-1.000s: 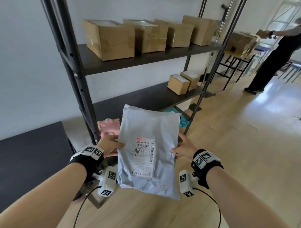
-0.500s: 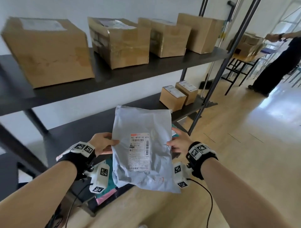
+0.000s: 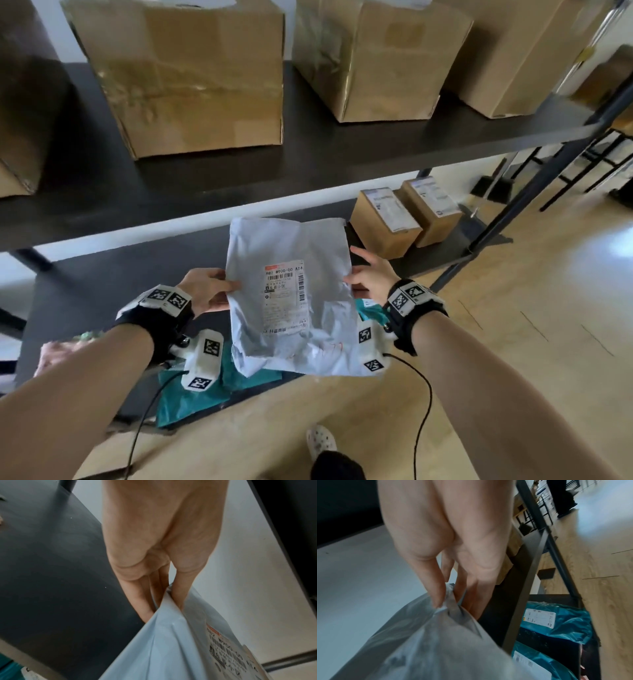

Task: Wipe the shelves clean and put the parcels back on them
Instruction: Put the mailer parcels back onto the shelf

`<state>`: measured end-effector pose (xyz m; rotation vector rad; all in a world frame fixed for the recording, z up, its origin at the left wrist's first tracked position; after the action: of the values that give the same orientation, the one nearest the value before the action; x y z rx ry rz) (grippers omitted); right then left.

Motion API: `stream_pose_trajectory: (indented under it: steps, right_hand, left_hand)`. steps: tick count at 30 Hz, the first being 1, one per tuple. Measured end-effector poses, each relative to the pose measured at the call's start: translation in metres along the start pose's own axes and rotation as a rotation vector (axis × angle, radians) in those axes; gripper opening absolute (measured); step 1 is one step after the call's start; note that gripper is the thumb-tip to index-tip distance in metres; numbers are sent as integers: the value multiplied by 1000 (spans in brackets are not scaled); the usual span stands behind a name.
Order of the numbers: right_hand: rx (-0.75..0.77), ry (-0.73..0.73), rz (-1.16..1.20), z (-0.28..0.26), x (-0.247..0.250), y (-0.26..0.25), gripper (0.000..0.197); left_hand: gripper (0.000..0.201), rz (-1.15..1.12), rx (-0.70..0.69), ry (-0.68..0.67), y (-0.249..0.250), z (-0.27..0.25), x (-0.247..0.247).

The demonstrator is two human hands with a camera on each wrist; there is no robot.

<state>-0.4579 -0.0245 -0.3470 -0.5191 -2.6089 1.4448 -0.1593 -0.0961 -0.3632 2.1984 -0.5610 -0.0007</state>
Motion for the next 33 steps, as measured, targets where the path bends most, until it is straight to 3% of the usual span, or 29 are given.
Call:
stream_pose_trajectory:
  steps: [3,8,15,19,24,33]
  right_hand:
    - [-16,-60,-44,26,6,-15,69]
    - [11,-127,-150,67,13,-31,77]
    - [131,-160,-396,101,12,-44,82]
    - [165,-178,-539,107,12,-48,73]
    - [190,-228,-709,108,9,-52,60]
    - [305,-252,-921,61,-2,-56,44]
  left_hand:
    - [34,-35,48,68,6,13,-13]
    - [29,-58,71,158,18,32,-31]
    - [34,-45,56,256,34,41,-55]
    - [46,-5,46,305,38,41,-61]
    - [44,213,-2,416,37,26,-70]
    - [36,696,-73,462,32,-24,-78]
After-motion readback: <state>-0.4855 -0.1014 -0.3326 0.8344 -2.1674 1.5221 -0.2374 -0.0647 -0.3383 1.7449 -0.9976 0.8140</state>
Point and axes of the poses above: each hand's wrist, its own z-axis towards the middle knuckle, its own x-axis out of the back of the hand, y = z × x, the point moved 2 cm from there along z, towards the middle knuckle, and after that the axes turned 13 degrees about z, right-handed, at the moved point
